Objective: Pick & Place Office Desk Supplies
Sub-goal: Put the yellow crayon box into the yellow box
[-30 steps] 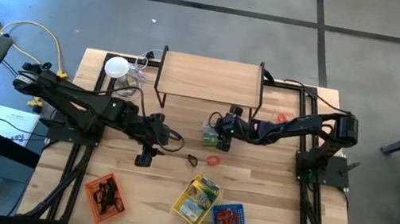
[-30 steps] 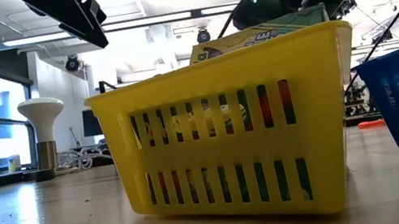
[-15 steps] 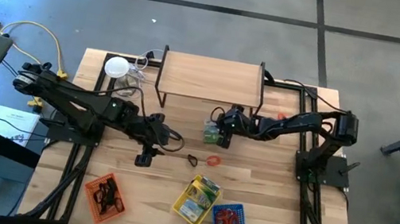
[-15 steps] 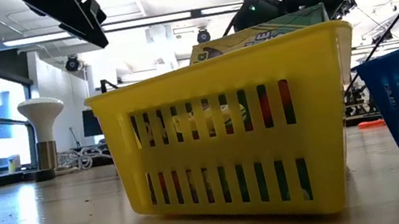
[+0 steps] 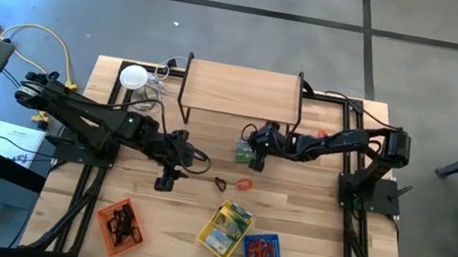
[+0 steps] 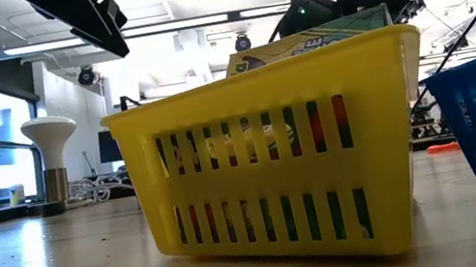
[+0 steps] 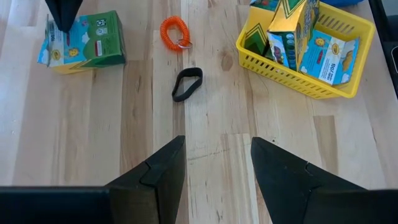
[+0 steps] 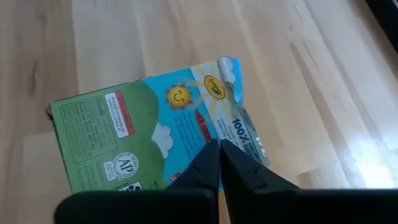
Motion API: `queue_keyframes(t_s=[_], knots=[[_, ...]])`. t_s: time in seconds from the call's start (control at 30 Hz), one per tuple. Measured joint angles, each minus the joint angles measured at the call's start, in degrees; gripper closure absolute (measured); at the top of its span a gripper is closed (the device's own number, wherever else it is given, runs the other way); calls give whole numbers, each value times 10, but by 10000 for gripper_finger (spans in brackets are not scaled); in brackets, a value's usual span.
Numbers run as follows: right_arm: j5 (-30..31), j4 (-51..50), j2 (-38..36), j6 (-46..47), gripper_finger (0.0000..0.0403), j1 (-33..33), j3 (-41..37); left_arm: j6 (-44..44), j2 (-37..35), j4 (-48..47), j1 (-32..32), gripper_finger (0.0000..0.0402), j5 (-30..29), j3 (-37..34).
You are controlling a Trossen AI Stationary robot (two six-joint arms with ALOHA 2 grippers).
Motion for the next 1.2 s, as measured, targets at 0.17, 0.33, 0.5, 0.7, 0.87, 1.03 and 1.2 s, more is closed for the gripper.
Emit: queue_keyframes(t_s=[0.17,0.33,0.5,0.7,0.87,1.03,1.2], knots=[[-1,-10,-1,25,401,32,0,0,0,0,0,224,0,0],[-16,-9,-1,58,401,82,0,-2,0,0,0,224,0,0],[35,4,-15,34,401,143,-1,-3,0,0,0,224,0,0],[115,8,-41,17,369,173,16,-12,0,0,0,224,1,0],[111,-9,-45,23,297,158,17,-12,0,0,-3,224,3,0],[61,-50,-45,60,244,127,17,-12,0,-1,-11,224,4,0],[34,-53,-45,46,232,121,17,-5,0,-1,-20,224,4,0]])
